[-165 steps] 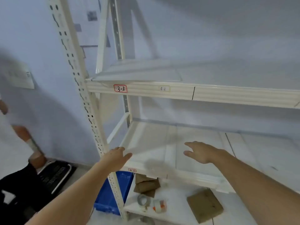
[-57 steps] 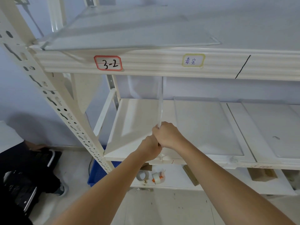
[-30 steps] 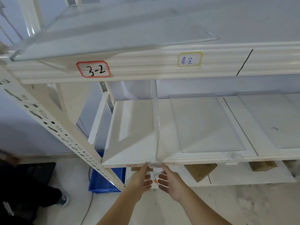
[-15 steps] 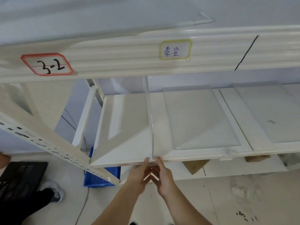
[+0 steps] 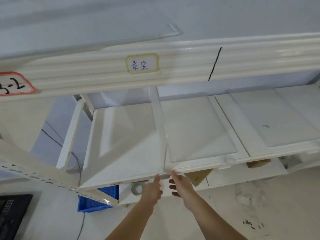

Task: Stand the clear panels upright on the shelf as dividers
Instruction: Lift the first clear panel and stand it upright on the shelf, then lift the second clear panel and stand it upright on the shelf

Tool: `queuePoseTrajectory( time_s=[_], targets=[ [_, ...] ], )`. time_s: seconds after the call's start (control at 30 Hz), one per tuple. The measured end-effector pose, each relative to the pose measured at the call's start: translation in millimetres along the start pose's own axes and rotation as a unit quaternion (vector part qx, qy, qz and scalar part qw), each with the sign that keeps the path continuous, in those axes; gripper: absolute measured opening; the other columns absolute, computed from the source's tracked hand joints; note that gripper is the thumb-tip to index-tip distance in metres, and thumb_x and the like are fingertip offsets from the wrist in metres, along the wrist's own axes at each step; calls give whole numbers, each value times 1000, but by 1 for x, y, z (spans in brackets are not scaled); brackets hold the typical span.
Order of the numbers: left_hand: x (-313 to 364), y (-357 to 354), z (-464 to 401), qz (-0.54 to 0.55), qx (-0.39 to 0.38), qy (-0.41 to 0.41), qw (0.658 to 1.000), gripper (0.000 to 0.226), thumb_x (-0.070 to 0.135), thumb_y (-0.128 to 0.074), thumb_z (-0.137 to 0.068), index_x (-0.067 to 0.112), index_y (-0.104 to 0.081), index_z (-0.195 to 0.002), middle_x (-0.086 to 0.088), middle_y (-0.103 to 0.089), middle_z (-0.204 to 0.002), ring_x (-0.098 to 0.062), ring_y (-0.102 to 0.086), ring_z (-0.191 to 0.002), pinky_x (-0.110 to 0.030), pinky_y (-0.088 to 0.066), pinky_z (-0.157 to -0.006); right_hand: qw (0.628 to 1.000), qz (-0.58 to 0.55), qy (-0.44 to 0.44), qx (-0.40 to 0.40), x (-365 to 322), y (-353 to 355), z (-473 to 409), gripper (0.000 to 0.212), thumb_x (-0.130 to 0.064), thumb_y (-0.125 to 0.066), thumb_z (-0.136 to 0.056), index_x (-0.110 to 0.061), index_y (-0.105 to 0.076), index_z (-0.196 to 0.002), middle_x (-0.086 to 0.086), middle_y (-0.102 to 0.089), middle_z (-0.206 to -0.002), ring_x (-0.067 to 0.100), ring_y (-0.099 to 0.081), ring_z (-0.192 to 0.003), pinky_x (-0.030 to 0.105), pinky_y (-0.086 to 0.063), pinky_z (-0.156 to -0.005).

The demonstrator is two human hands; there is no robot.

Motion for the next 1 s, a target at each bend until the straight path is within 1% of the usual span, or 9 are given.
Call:
queuePoseTrajectory(
  time_s=[0.13,0.27,0.4,0.47,0.53,0.67,0.8,0.9,1.0],
  targets=[
    [37,-17,32,-415,-40,-146,897,47,47,-38,-101,12,-65,-114,-10,-69,-117,-28,-65,-102,-34,-48,-83,947,296,110,54,-34,68,5,33,-43,-48,-100,-20,-61,-80,0,-63,-85,25,-62,-88,41,-51,-85],
    [86,-56,67,-400,-68,-237,883,43,53,-44,-96,25,-65,-122,2,-67,-124,-21,-64,-108,-32,-50,-86,903,381,150,132,-74,139,9,34,-39,-48,-100,-17,-71,-110,7,-73,-112,26,-67,-100,42,-55,-90],
    [129,-90,53,-359,-21,-296,885,45,47,-48,-99,24,-56,-136,0,-60,-139,-20,-58,-122,-27,-44,-93,865,452,166,144,-114,190,-3,46,-38,-46,-101,-19,-56,-142,9,-60,-144,29,-58,-127,38,-48,-105],
    [140,-92,29,-366,48,-272,889,61,50,-45,-100,20,-37,-152,-6,-34,-161,-25,-30,-148,-35,-27,-118,835,517,150,117,-122,206,-19,53,-36,-44,-101,-14,-45,-150,11,-51,-151,30,-51,-134,39,-44,-108],
    [141,-89,8,-363,102,-187,907,76,52,-42,-100,13,-15,-160,-11,-8,-169,-27,-3,-156,-39,-8,-125,807,568,134,87,-122,218,-34,53,-36,-44,-100,-8,-45,-145,14,-52,-145,32,-54,-127,41,-49,-102],
    [136,-98,2,-299,182,-142,926,86,49,-47,-98,6,-6,-160,-12,-8,-169,-27,-4,-156,-39,-9,-125,786,596,155,39,-112,227,-53,50,-40,-49,-96,-4,-57,-129,18,-55,-133,32,-59,-115,39,-52,-92],
    [149,-96,5,-160,220,-99,957,84,45,-62,-90,8,-26,-156,-15,-37,-157,-34,-35,-144,-40,-31,-116,775,608,171,20,-108,231,-54,68,-60,-51,-88,-7,-55,-131,20,-53,-132,34,-51,-120,42,-51,-95],
    [158,-83,16,105,169,-43,979,56,40,-68,-86,4,-59,-128,-15,-66,-113,-31,-65,-95,-36,-51,-80,773,616,153,17,-111,242,-51,96,-77,-49,-75,-11,-41,-144,25,-44,-144,39,-42,-132,47,-46,-104],
    [175,-88,41,267,63,-70,959,33,37,-69,-90,8,-67,-105,-7,-64,-90,-18,-56,-65,-29,-47,-59,747,639,184,23,-122,250,-37,99,-84,-49,-69,-14,-45,-138,14,-58,-130,32,-57,-118,41,-50,-90]
  ],
)
Point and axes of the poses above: each hand's wrist, its own z-axis away from the middle knuckle, its own y-axis out of the back of the hand, x = y × z, the point moved 5 cm from there along -z, towards the middle knuckle
